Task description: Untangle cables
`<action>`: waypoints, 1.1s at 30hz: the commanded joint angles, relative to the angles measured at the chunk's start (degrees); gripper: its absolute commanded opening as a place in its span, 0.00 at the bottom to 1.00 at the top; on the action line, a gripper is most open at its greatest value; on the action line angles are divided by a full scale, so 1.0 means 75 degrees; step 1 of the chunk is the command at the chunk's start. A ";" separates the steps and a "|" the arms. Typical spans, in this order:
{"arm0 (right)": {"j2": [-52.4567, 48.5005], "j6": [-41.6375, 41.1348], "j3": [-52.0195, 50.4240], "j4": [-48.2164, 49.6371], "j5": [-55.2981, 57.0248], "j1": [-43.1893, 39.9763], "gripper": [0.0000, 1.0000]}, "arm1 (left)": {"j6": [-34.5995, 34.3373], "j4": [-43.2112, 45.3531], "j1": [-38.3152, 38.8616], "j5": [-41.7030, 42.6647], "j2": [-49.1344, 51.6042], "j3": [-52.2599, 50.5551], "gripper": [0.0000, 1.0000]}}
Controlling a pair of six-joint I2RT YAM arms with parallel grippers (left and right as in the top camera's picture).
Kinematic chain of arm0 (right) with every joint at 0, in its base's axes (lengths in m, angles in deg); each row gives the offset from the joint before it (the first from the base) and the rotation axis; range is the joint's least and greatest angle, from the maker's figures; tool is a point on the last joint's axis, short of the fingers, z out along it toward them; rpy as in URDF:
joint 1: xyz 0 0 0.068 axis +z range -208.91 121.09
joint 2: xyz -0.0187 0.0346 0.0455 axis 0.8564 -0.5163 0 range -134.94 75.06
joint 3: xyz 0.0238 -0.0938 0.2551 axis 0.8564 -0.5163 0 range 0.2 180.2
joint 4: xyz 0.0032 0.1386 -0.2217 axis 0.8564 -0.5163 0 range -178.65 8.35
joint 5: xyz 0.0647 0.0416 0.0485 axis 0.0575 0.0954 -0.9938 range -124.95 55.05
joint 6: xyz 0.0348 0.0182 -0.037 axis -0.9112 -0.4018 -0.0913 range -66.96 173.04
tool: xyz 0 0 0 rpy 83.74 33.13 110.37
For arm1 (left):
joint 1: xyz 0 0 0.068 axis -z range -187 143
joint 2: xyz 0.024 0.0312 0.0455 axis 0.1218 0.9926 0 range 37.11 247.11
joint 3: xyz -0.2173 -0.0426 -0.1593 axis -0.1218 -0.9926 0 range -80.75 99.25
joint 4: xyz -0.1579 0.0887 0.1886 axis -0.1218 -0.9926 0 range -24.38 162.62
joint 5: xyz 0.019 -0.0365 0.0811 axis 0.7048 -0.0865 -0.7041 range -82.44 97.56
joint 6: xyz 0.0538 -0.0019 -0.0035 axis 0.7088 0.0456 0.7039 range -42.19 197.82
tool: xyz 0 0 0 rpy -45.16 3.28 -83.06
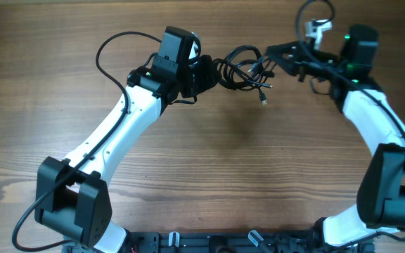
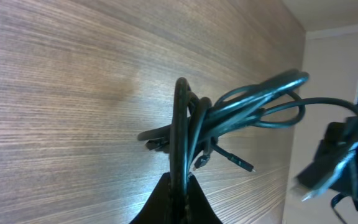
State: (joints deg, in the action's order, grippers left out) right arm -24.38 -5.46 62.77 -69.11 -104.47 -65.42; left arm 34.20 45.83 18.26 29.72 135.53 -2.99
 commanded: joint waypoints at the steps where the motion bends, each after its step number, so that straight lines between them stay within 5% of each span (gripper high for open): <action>1: 0.0204 0.0003 0.0108 0.0093 -0.0592 -0.0752 0.04 | 0.0184 -0.0166 0.0017 -0.0157 -0.0064 0.0085 0.04; 8: 0.0201 0.0498 0.0105 -0.0114 -0.0530 -0.1891 0.04 | 0.0189 -0.0242 0.0017 -0.0134 -0.0064 0.0085 0.04; 16: 0.0201 0.2774 0.0105 -0.3331 0.1428 -0.1961 0.04 | 0.0189 -0.0294 0.0017 -0.0131 -0.0064 0.0085 0.04; 17: 0.0201 0.3040 0.0105 -0.3599 0.1588 -0.1856 0.06 | 0.0189 -0.0294 0.0017 -0.0131 -0.0064 0.0085 0.04; 20: 0.0204 0.3112 0.0119 -0.3550 0.1527 -0.1754 0.51 | 0.0187 -0.0294 0.0017 -0.0131 -0.0064 0.0085 0.04; 22: 0.0204 0.3121 0.0181 -0.3550 0.1434 -0.1754 0.63 | 0.0187 -0.0294 0.0017 -0.0131 -0.0064 0.0085 0.04; 30: 0.0953 0.2958 0.0230 -0.3582 0.2072 -0.1037 0.66 | 0.0184 -0.0294 0.0020 -0.0131 -0.0064 0.0085 0.04; 33: 0.0953 0.2766 0.0230 -0.3480 0.2180 -0.0420 0.58 | 0.0184 -0.0294 0.0020 -0.0122 -0.0064 0.0085 0.04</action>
State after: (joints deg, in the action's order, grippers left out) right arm -18.44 16.13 63.05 -95.69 -90.43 -73.00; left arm 34.44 43.21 18.46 28.82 135.53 -2.99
